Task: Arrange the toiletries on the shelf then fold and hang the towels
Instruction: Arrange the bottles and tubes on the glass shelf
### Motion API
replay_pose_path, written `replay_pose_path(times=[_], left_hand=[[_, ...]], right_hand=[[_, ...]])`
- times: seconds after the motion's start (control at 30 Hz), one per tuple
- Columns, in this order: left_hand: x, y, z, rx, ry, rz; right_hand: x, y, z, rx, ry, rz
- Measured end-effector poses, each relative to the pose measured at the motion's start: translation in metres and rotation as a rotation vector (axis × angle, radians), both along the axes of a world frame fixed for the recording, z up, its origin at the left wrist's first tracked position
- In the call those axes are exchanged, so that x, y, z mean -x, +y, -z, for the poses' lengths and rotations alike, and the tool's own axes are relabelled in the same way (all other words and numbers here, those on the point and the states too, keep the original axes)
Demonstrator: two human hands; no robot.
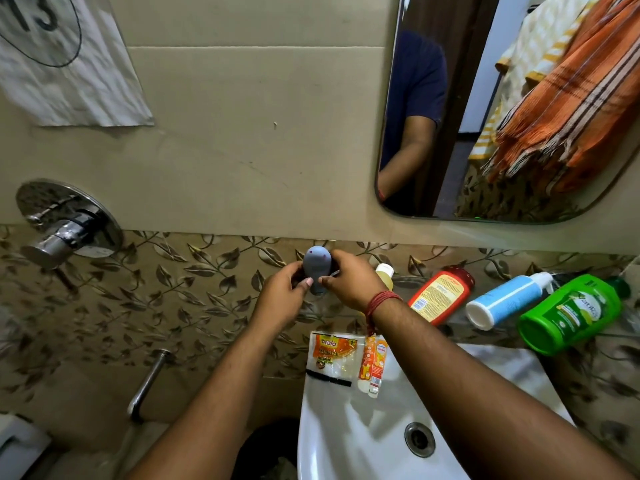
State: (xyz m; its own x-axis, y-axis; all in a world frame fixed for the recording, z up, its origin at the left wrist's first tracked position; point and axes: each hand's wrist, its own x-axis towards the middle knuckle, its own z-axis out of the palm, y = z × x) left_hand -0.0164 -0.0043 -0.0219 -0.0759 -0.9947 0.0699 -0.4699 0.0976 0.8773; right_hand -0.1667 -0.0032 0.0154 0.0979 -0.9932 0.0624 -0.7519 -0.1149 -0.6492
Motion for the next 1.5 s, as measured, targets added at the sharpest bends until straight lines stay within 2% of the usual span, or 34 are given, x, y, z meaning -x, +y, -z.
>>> replay_pose_path(times=[0.13,0.23,0.3,0.37,0.43,0.57,0.67,0.77,0.9,0.97,1.03,1.1,1.17,1.37,1.5], left_hand=[[-0.007,0.002,0.002,0.017,0.107,-0.068],[-0.009,0.025,0.004,0.277,0.053,-0.25],[0.001,0.04,0.007,0.397,-0.041,-0.151],[0.019,0.047,0.01,0.413,-0.181,0.044],[0.039,0.05,0.011,0.416,-0.336,0.154],[0.066,0.049,0.012,0.418,-0.551,0.195],[0.075,0.048,0.016,0.383,-0.548,0.161],[0.082,0.047,0.018,0.338,-0.419,0.116],[0.082,0.049,0.011,0.256,0.011,0.051],[0.081,0.05,0.004,0.205,0.172,0.025],[0.081,0.05,-0.004,0.117,0.268,0.022],[0.083,0.049,-0.009,0.045,0.243,0.051],[0.085,0.047,-0.011,-0.012,0.183,0.097],[0.091,0.047,-0.01,-0.11,0.136,0.137],[0.093,0.046,-0.008,-0.124,0.14,0.121]], right_hand=[[0.019,0.003,-0.01,0.096,0.074,0.004],[0.051,0.009,-0.021,0.189,0.272,-0.018],[0.072,0.015,-0.024,0.103,0.496,-0.073],[0.083,0.02,-0.023,0.012,0.675,-0.132],[0.085,0.025,-0.021,-0.014,0.713,-0.153],[0.08,0.029,-0.014,0.034,0.717,-0.161],[0.076,0.028,-0.005,0.097,0.759,-0.159],[0.075,0.026,0.0,0.184,0.789,-0.164],[0.084,0.022,-0.002,0.217,0.661,-0.154],[0.09,0.02,-0.005,0.205,0.47,-0.084],[0.094,0.018,-0.009,0.131,0.2,0.027],[0.094,0.017,-0.012,0.044,0.01,0.072],[0.092,0.016,-0.011,-0.004,-0.067,0.071],[0.092,0.015,-0.014,-0.072,-0.161,0.089],[0.094,0.016,-0.016,-0.117,-0.122,0.071]])
